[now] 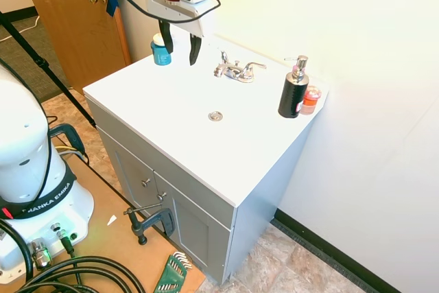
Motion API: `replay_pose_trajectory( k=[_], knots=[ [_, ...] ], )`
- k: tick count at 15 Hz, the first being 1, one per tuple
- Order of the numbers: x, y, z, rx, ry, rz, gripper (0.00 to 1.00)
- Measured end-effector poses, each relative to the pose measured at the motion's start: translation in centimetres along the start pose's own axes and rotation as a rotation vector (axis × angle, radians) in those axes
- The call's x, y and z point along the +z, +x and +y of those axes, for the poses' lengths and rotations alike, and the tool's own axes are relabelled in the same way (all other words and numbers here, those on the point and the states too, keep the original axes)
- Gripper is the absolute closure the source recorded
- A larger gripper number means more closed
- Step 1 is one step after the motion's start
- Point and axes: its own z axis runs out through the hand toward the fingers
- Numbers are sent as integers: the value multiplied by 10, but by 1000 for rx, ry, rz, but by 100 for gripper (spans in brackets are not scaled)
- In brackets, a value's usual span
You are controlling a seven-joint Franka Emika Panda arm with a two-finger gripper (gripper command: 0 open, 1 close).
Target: Turn on the hot water
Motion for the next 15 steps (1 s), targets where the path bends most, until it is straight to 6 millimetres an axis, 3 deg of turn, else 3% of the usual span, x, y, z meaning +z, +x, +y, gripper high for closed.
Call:
replay_pose_trajectory(
  k=[4, 8, 12, 15],
  knots=[
    [-3, -3, -11, 0, 1, 50, 0],
    [-2, -6, -60, 55, -6, 201, 0],
    [14, 19, -112, 104, -4, 395, 0],
    [28, 32, -140, 108, -2, 443, 0]
  ],
)
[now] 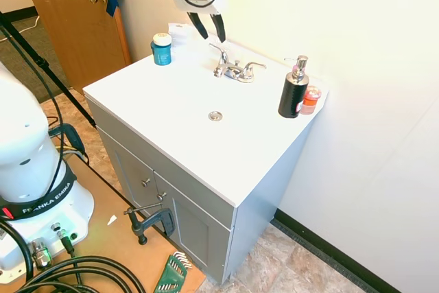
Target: Turn on the hot water
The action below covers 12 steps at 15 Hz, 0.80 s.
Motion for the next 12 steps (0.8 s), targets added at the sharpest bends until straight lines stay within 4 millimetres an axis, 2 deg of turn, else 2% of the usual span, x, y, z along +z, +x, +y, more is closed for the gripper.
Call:
replay_pose_trajectory(
  k=[7, 10, 12],
  knots=[
    [36, -7, -42, -30, 2, 22, 0],
    [49, -12, -45, -25, -4, 6, 0],
    [62, -15, -39, -21, -20, -8, 0]
  ],
)
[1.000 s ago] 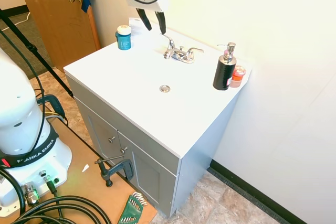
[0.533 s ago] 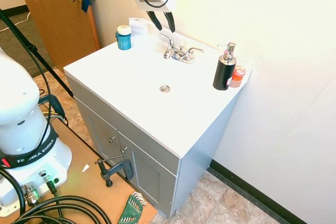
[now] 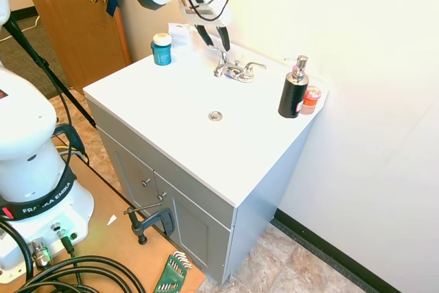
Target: Turn on the hot water
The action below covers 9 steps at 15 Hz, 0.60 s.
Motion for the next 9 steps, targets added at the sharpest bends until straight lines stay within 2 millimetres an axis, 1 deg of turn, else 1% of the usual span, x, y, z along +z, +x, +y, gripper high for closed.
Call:
replay_pose_trajectory(
  k=[3, 7, 9],
  knots=[
    [13, 2, 16, 19, -12, -10, 0],
    [24, 17, 51, 50, -27, -7, 0],
    [27, 18, 57, 54, -18, -6, 0]
  ],
)
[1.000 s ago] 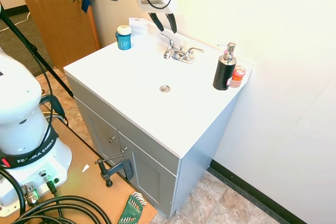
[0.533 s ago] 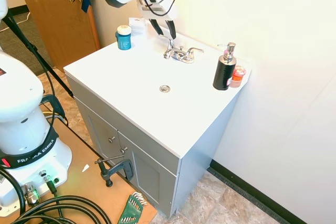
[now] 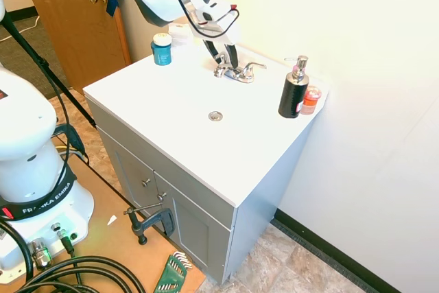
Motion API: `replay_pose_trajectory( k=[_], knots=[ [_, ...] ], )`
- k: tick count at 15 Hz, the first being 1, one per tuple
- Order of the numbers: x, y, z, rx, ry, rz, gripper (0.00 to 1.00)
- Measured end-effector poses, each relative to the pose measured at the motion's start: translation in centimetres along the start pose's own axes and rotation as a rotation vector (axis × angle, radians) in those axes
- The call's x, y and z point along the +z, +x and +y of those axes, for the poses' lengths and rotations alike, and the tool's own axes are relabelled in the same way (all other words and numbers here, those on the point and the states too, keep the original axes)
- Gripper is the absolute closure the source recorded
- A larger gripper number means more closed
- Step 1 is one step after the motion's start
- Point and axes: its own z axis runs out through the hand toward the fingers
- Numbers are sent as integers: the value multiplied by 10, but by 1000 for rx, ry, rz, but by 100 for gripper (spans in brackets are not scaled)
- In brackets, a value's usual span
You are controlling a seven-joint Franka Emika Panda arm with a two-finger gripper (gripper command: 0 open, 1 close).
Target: Turn on the hot water
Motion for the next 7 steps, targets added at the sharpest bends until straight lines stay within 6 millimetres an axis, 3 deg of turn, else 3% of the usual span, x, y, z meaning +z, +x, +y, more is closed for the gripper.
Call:
replay_pose_trajectory(
  k=[4, 7],
  knots=[
    [-2, -7, 12, 8, -9, -26, 0],
    [-36, -24, 43, -24, 11, -122, 0]
  ],
)
